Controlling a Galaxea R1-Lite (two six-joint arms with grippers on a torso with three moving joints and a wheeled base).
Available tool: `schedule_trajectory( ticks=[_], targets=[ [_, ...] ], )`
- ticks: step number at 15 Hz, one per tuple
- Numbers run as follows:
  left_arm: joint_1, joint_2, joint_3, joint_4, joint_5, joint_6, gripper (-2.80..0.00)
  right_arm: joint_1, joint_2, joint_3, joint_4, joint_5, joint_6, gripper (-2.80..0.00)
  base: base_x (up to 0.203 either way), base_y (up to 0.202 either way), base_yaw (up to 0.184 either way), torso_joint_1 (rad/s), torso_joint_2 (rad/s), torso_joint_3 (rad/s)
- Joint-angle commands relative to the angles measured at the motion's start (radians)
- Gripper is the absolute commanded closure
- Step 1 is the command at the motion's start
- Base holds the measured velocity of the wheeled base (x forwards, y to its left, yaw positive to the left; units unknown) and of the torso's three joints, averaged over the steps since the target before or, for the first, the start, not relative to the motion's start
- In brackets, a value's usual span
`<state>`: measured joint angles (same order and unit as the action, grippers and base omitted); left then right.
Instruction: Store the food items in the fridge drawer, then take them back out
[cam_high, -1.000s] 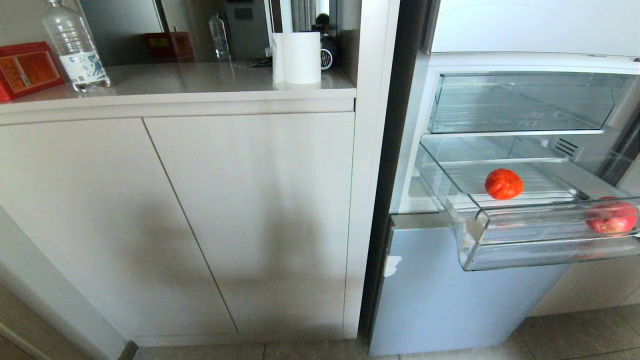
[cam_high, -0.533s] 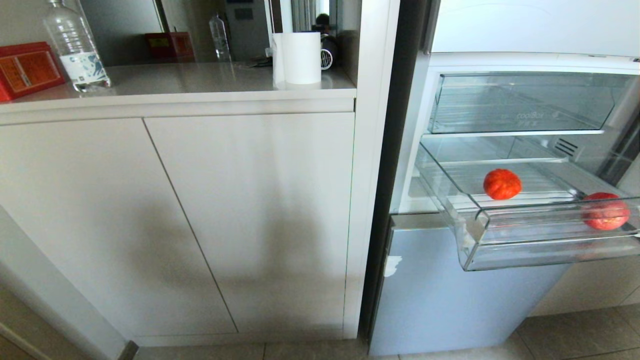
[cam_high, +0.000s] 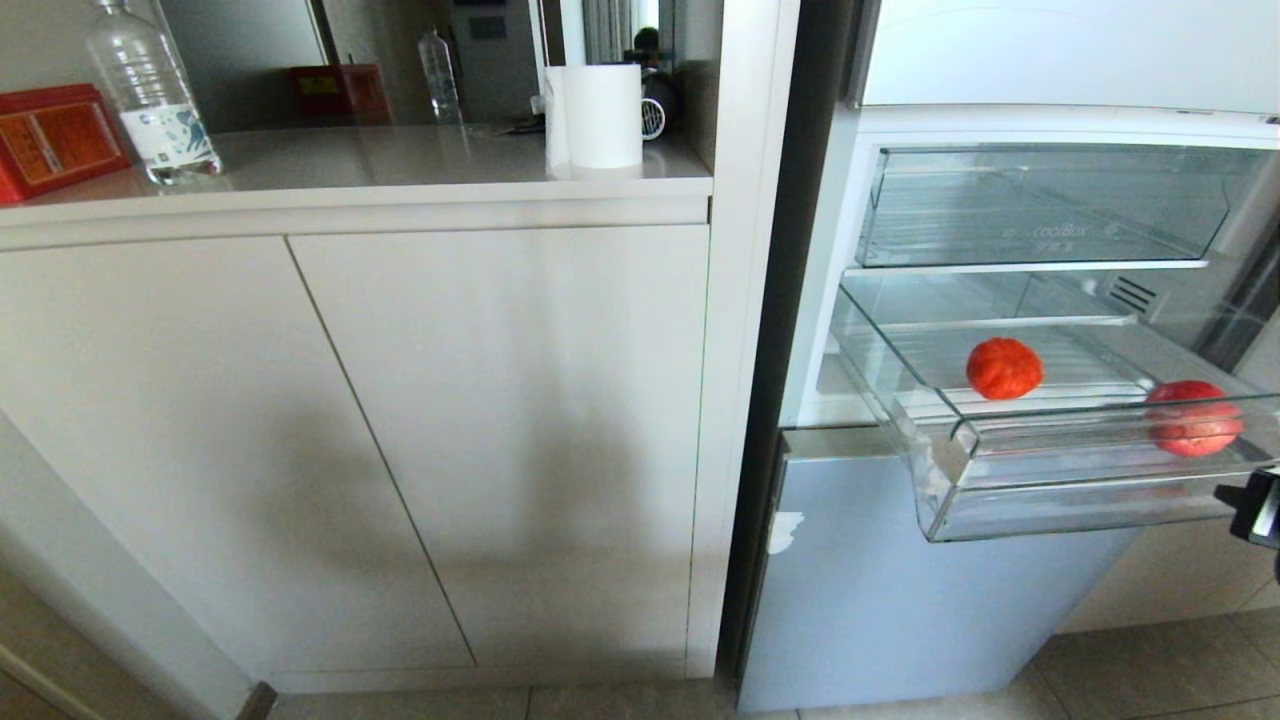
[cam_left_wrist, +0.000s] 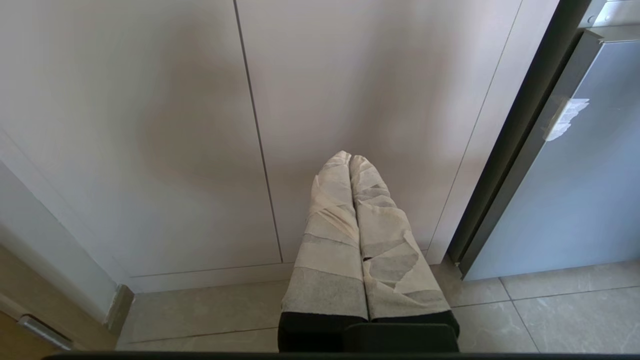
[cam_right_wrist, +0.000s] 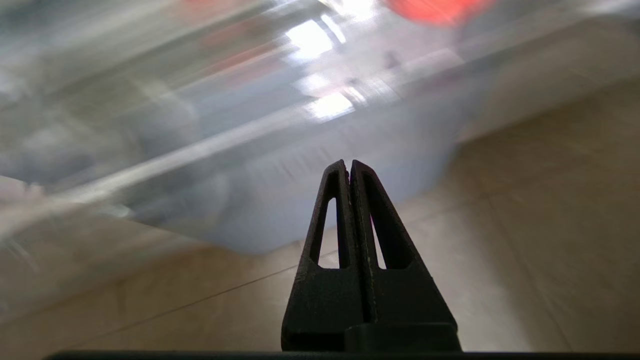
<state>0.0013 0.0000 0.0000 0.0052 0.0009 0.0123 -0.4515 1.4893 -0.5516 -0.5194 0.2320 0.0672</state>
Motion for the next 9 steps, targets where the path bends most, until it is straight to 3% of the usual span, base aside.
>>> schedule_trajectory(
  ticks=[1, 6, 9],
  targets=[
    [0.000, 0.002, 0.000, -0.001, 0.000, 0.001, 0.00, 0.051, 0.193, -0.107, -0.030, 0.015, 0.002, 0.00, 0.000, 0.000, 0.000, 0.000, 0.00, 0.000],
    [0.000, 0.002, 0.000, 0.000, 0.001, 0.000, 0.00, 0.146, 0.478, -0.283, -0.324, 0.028, 0.060, 0.00, 0.000, 0.000, 0.000, 0.000, 0.00, 0.000],
    [0.000, 0.002, 0.000, 0.000, 0.001, 0.000, 0.00, 0.233, 0.645, -0.451, -0.433, 0.029, 0.105, 0.00, 0.000, 0.000, 0.000, 0.000, 0.00, 0.000]
  ],
)
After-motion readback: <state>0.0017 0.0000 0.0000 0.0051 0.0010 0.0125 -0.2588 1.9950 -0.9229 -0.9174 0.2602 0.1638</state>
